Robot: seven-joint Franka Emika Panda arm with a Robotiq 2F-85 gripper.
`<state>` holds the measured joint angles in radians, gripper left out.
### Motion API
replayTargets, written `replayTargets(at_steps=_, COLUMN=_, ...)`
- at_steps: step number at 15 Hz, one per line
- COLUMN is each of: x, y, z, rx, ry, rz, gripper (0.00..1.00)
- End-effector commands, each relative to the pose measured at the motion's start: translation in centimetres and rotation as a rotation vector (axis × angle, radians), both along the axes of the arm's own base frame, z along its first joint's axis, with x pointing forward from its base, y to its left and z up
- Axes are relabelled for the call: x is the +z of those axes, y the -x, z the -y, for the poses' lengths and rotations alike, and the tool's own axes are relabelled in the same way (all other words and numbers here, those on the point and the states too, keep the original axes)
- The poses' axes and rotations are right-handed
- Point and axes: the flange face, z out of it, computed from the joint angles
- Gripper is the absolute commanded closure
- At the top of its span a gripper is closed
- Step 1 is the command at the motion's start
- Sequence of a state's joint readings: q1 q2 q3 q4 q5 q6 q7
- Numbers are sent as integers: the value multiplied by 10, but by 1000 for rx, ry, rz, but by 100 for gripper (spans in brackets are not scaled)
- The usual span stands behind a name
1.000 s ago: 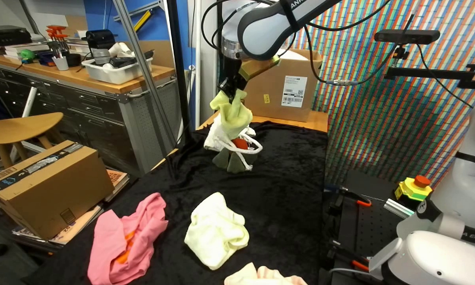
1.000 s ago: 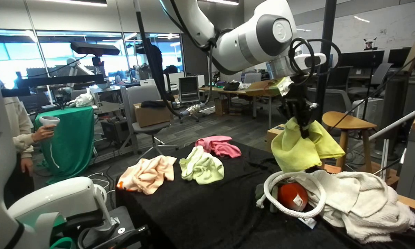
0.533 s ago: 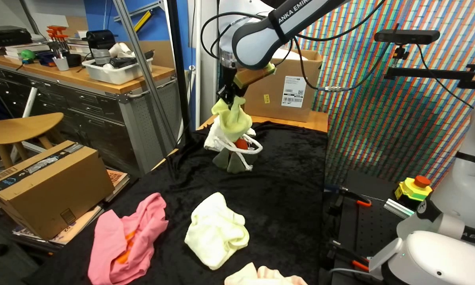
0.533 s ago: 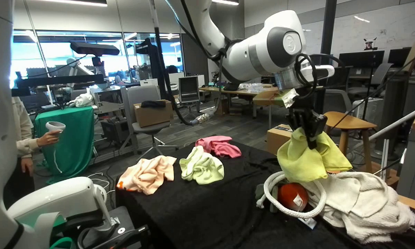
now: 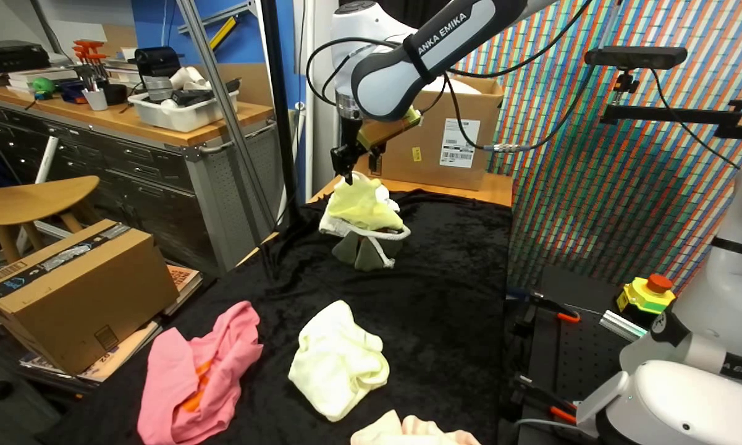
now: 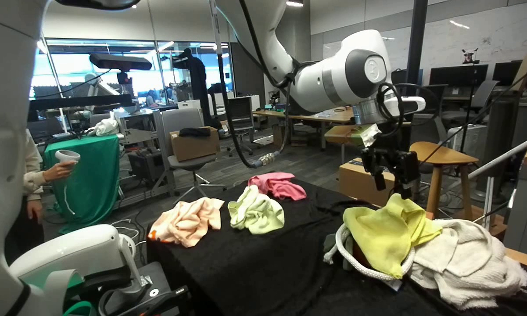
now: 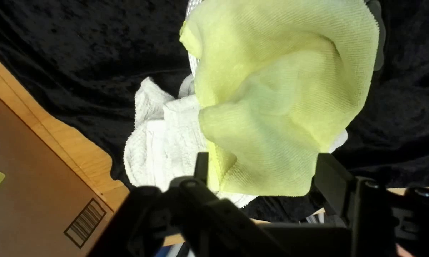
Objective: Put all the object in the right back
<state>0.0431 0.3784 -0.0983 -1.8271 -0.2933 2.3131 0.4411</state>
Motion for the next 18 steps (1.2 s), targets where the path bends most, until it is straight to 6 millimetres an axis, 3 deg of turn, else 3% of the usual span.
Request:
replayTargets(at_steps=1, x=10, y=2, z=-14, rx=16, ry=9, rz=-18, gripper=0)
replayTargets(at_steps=4, x=12, y=17, z=-49, rx=93, ry=19, rz=-67, gripper=0)
replayTargets(at_steps=13, x=-12, y=52, z=-213, rx=460, ry=52, rz=-200, gripper=0)
replayTargets(at_steps=18, x=-38, y=56, z=-267, rx=601, ry=38, rz=-231, gripper=0)
